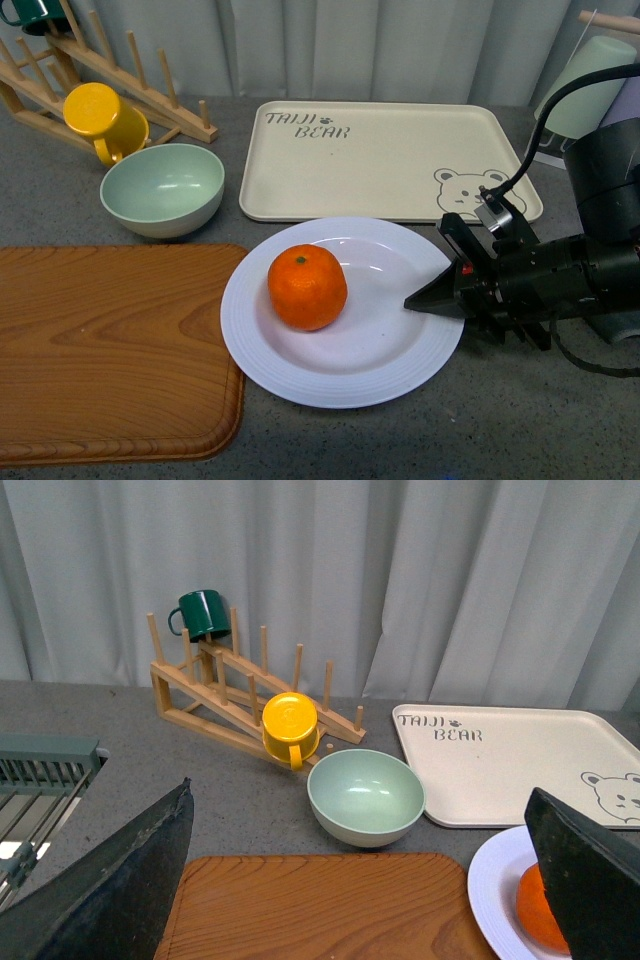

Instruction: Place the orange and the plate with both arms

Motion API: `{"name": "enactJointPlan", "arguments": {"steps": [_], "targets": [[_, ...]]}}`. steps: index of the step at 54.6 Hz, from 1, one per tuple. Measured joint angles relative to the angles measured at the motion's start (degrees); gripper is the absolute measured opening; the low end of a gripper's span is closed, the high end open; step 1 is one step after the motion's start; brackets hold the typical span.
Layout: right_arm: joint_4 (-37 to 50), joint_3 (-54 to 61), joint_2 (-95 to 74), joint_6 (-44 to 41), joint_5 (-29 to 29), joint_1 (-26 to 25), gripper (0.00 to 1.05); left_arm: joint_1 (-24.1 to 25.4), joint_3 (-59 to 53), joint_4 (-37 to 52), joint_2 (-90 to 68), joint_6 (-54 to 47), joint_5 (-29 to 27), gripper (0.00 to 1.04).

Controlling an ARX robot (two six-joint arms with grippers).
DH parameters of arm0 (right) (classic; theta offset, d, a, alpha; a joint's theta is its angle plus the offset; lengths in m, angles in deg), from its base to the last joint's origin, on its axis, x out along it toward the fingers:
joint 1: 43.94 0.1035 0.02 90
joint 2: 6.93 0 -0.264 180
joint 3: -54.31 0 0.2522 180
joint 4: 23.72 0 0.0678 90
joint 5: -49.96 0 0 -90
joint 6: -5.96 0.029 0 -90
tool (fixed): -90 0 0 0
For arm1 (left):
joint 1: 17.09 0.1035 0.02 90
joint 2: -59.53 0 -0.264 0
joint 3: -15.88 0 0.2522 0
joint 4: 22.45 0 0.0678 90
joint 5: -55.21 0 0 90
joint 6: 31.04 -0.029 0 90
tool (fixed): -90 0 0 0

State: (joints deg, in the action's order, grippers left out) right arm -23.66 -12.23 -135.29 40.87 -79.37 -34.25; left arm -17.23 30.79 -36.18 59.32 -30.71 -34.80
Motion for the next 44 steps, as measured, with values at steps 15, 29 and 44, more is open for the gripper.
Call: {"name": "enactJointPlan", "arguments": {"steps": [15,29,44], "targets": [[5.5,5.0,4.2,3.0,0.8,-0.6,0.04,0.0,0.0,0.0,0.0,0.0,0.0,0.98],[12.5,7.7,11.1,9.4,-1.9,-3.0,0.04,0.0,0.0,0.0,0.0,0.0,0.0,0.98],[17.4,4.1,9.5,15.8,-1.0,-3.8,0.04,0.0,0.0,0.0,0.0,0.0,0.0,0.98]]}}
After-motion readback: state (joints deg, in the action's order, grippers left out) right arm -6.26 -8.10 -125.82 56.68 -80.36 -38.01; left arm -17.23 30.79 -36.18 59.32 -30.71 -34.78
